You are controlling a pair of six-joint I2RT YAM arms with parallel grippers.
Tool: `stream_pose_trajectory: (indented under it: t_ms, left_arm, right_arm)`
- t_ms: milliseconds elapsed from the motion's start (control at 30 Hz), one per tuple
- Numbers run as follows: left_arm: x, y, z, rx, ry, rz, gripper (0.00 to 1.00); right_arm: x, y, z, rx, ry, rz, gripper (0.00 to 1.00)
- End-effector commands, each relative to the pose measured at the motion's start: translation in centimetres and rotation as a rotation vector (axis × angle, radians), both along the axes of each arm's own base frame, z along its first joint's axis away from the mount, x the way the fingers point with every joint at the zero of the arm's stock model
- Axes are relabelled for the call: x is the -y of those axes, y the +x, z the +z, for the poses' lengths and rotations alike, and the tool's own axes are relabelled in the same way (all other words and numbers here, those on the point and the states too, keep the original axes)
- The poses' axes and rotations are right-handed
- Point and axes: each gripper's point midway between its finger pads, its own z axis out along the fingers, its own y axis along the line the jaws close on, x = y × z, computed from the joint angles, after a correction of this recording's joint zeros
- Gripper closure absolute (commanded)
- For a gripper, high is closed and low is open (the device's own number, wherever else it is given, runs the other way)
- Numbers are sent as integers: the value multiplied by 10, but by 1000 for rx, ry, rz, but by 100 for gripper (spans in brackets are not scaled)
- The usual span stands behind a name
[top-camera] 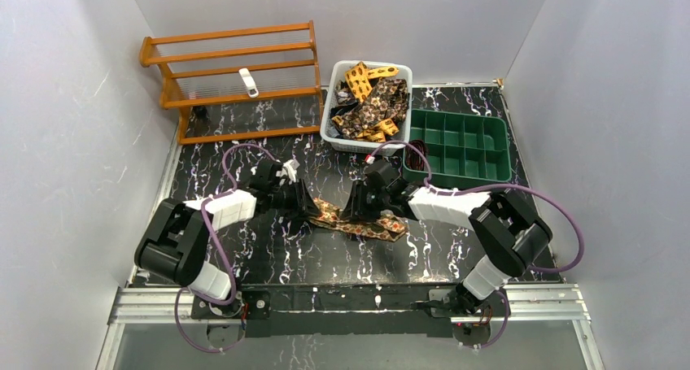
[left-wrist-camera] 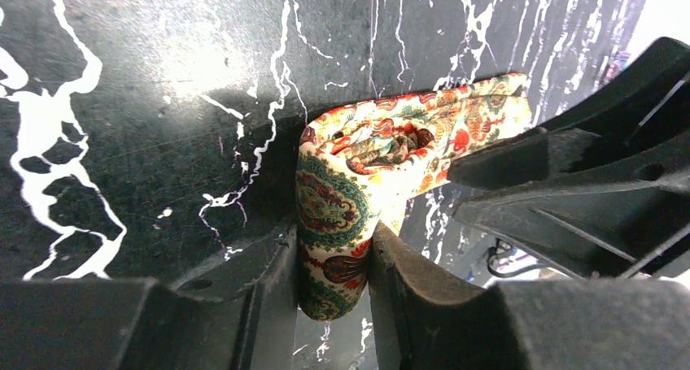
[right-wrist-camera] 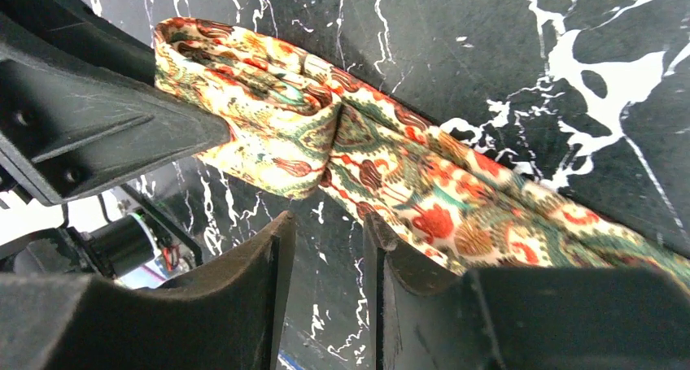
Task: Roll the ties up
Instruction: Roll the tie at the center of the board.
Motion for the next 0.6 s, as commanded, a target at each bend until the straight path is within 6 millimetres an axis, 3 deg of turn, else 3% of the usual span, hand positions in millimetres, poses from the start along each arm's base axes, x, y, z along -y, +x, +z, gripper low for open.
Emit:
stream_pose_trajectory:
  t_ms: [0, 233, 567]
  left_arm:
    - [-17, 0, 1, 28, 176, 20, 70]
    - [-22, 9, 10, 90, 321, 73, 71]
    - [-29, 25, 37, 218, 500, 118, 73]
  right_arm:
    - [11, 13, 5, 76, -85, -21, 55]
    - [35, 11, -36, 15, -282, -26, 59]
    - [18, -5, -25, -35, -152, 21, 59]
